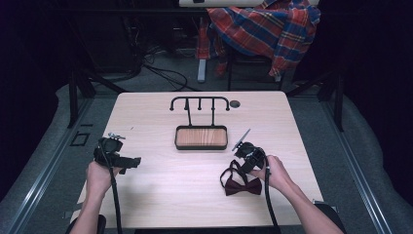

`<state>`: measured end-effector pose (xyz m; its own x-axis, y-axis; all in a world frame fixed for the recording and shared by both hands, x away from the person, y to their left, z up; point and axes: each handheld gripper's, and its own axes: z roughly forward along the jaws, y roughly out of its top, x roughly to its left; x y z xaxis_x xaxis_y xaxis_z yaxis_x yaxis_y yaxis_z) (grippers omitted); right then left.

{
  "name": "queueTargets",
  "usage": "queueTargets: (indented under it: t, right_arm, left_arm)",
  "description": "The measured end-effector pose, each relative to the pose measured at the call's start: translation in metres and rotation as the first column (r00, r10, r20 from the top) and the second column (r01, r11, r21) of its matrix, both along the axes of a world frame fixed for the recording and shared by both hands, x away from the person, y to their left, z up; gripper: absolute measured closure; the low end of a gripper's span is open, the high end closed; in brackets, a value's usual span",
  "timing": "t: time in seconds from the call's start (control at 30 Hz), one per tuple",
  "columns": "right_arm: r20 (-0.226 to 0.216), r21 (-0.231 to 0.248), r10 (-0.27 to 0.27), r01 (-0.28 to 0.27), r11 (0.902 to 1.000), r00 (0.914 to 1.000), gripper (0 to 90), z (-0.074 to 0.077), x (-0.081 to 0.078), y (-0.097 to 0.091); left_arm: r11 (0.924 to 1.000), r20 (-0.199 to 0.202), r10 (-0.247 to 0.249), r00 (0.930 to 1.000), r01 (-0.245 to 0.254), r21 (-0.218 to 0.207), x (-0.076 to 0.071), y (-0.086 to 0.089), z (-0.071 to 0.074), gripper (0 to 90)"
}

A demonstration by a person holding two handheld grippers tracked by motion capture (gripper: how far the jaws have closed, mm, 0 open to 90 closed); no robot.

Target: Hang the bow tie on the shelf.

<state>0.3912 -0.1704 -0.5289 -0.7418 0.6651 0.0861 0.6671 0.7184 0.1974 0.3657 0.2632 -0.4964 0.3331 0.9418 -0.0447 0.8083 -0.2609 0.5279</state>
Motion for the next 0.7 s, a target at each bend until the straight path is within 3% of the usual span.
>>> queueTargets:
  t: [0.2, 0.43, 0.47, 0.7]
  right_arm:
    - [0.014, -0.013, 0.000, 0.000, 0.9999, 0.9999, 72.4, -0.003, -0.001, 0.002]
    - [0.027, -0.076, 0.022, -0.020, 0.9969, 0.9994, 72.1, -0.005, -0.003, 0.008]
    - [0.044, -0.067, 0.019, -0.016, 0.9976, 0.9989, 72.4, -0.007, -0.004, 0.009]
    - [0.043, -0.108, 0.034, -0.029, 0.9937, 0.9985, 79.8, -0.009, -0.004, 0.012]
  left_arm:
    - [0.9995, 0.002, -0.014, 0.9999, 0.014, 0.027, 0.000, -0.005, 0.000, 0.0]
    - [0.9998, -0.007, -0.015, 0.9999, 0.016, 0.014, 0.001, -0.004, 0.000, 0.0]
    - [0.9997, -0.007, -0.016, 0.9998, 0.016, 0.015, 0.000, -0.004, 0.000, 0.0]
    - [0.9998, -0.009, -0.017, 0.9998, 0.017, 0.011, 0.001, -0.005, 0.000, 0.0]
